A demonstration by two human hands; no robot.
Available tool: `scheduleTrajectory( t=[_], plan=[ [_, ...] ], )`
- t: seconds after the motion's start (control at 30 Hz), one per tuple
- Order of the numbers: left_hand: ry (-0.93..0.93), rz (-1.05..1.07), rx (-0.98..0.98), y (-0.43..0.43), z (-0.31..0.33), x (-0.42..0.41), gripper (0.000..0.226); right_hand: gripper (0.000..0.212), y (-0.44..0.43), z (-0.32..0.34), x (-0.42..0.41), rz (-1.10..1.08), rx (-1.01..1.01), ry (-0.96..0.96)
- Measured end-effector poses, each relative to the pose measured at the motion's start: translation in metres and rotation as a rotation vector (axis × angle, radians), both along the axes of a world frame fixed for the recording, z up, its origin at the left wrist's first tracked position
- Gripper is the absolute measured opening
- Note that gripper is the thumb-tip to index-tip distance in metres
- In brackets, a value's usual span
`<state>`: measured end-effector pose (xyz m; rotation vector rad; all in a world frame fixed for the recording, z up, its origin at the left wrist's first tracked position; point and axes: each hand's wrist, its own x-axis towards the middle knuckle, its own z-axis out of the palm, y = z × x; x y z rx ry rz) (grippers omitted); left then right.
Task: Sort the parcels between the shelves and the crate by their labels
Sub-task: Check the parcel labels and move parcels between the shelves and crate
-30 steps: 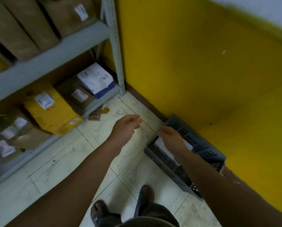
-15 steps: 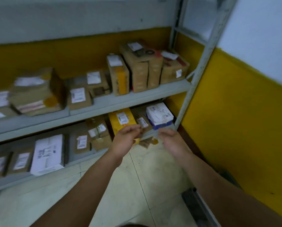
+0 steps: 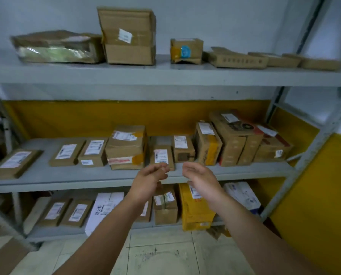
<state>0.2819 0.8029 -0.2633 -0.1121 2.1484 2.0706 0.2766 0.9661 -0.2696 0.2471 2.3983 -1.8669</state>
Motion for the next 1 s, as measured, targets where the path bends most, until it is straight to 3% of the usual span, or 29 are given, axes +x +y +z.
scheduleTrajectory(
  t=[0.67, 0.9, 1.0],
  plan=[
    [0.134, 0.394, -0.009, -0.172, 0.044, -0.085, 0.018, 0.018, -0.200, 0.037, -0.149, 0.487, -0.092, 0.128],
    [0.195, 0.393, 0.019, -0.264, 0.054, -0.122, 0.018, 0.020, -0.286, 0.057, -0.177, 0.507, -0.091, 0.220],
    [0.273, 0.287, 0.014, -0.305, 0.076, -0.135, 0.020, 0.020, -0.325, 0.072, -0.188, 0.439, -0.135, 0.271]
  ],
)
